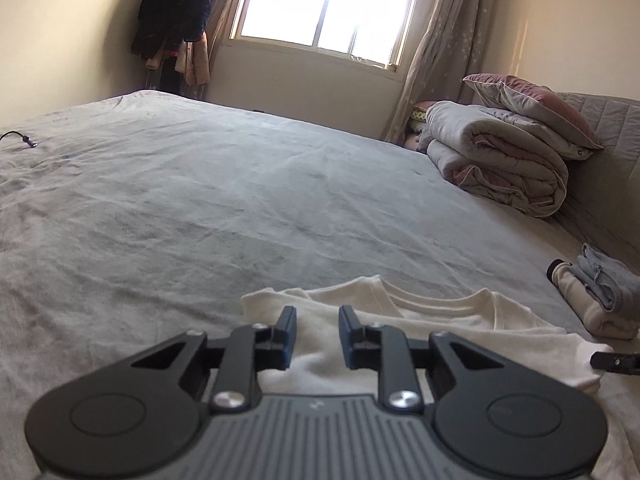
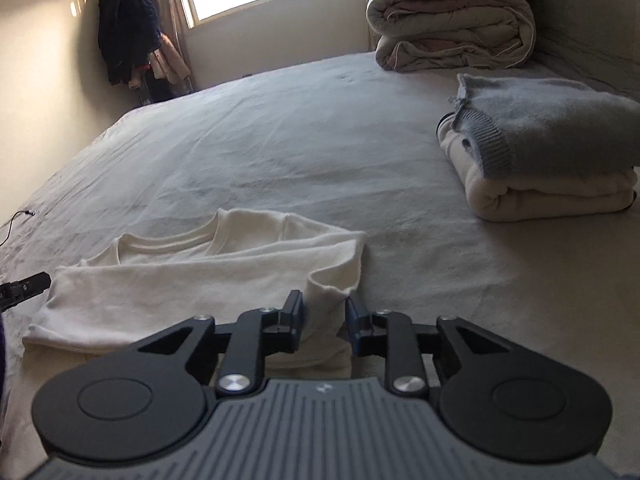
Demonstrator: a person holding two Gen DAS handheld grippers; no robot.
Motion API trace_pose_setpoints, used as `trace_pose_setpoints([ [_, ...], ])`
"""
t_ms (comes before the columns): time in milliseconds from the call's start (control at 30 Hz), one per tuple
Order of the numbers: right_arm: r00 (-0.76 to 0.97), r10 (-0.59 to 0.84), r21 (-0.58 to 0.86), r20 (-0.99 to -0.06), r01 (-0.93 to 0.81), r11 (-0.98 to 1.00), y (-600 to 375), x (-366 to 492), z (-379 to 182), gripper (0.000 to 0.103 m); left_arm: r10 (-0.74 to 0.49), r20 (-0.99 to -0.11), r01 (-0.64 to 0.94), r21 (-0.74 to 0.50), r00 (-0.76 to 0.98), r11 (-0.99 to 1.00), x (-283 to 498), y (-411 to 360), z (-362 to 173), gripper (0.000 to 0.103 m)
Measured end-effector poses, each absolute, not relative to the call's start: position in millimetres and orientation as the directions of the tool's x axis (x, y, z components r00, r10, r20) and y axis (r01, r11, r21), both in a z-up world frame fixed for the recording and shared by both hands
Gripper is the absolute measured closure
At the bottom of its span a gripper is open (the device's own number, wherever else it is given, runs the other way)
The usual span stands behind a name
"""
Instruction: Fold clothes
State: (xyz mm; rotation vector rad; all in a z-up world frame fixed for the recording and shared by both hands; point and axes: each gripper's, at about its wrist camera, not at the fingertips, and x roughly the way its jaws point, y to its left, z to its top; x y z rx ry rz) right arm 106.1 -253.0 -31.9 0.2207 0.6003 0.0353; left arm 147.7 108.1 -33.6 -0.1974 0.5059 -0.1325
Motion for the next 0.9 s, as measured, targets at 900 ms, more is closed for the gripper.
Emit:
trace_pose_setpoints([
  [900,0.817,0.150,0.114,-0.557,-0.104,0.988,-220,127,-55,0.074,-0.242,-0.593,0.192,-0.147,0.768,0.970,134,93,-54,0.089],
])
